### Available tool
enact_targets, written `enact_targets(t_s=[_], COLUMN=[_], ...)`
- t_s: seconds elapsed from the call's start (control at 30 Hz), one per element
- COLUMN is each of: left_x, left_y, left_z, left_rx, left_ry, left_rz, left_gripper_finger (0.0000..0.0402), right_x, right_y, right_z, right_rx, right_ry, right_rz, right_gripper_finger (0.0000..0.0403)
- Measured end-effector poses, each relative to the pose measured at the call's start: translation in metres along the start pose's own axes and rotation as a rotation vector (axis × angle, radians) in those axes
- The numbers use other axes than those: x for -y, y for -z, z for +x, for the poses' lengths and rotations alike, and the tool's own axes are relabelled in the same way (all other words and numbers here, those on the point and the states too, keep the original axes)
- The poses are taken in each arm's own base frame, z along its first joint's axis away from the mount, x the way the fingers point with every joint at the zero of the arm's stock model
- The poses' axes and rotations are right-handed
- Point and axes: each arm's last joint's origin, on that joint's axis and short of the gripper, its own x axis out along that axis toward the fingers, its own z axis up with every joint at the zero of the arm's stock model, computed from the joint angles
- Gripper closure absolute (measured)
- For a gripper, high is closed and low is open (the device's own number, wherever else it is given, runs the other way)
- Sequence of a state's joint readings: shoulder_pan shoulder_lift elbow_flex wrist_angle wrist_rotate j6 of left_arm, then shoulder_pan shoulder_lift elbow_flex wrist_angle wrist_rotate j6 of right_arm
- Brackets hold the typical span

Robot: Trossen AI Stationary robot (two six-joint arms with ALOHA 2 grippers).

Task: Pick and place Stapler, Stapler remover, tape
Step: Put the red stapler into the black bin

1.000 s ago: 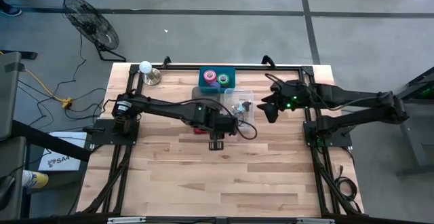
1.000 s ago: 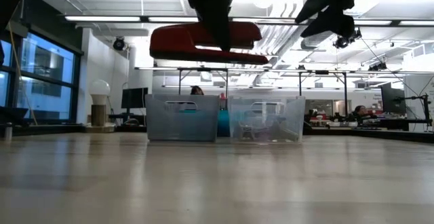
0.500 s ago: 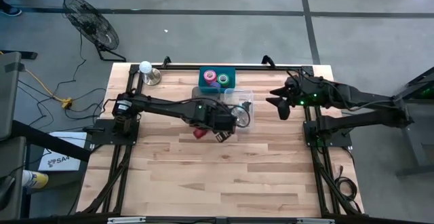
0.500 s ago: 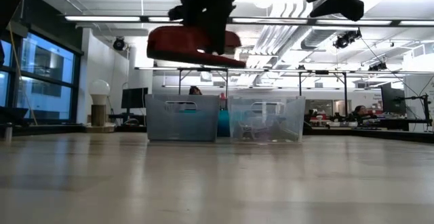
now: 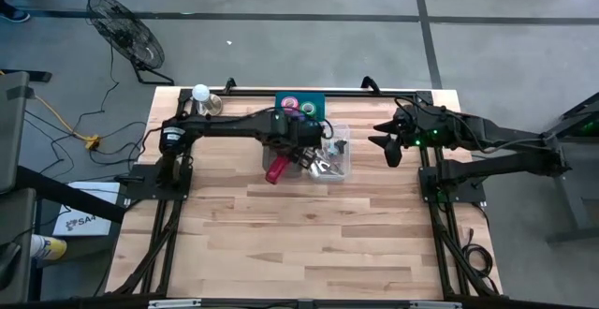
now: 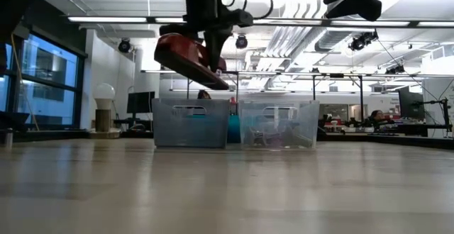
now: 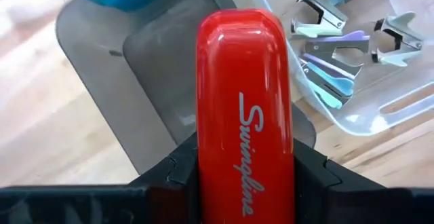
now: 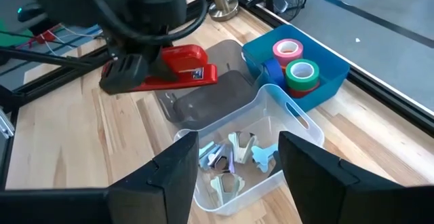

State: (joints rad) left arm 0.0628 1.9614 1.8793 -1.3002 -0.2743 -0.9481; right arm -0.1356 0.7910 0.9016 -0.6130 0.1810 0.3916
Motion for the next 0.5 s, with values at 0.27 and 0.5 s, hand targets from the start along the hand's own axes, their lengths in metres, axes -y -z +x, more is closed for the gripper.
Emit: enact_targets(t_s=[0.27, 0.5], left_x=[-0.027, -0.050], left_y=[-0.031, -0.052], left_z=[0.012, 0.020], left_rx=[-0.143, -0.186], left_ry=[0.062, 0.070], left_rz=[-0.113, -0.221], left_gripper_finger=[0.0268, 0.0268], right_x=[0.000, 0.000], right_y=[0.001, 0.001], right_z=[0.000, 0.000], right_rx=[-0.007, -0.007], right_ry=[0.003, 0.004], right_rz=[-0.001, -0.002], right_gripper_finger=[0.0208, 0.0208])
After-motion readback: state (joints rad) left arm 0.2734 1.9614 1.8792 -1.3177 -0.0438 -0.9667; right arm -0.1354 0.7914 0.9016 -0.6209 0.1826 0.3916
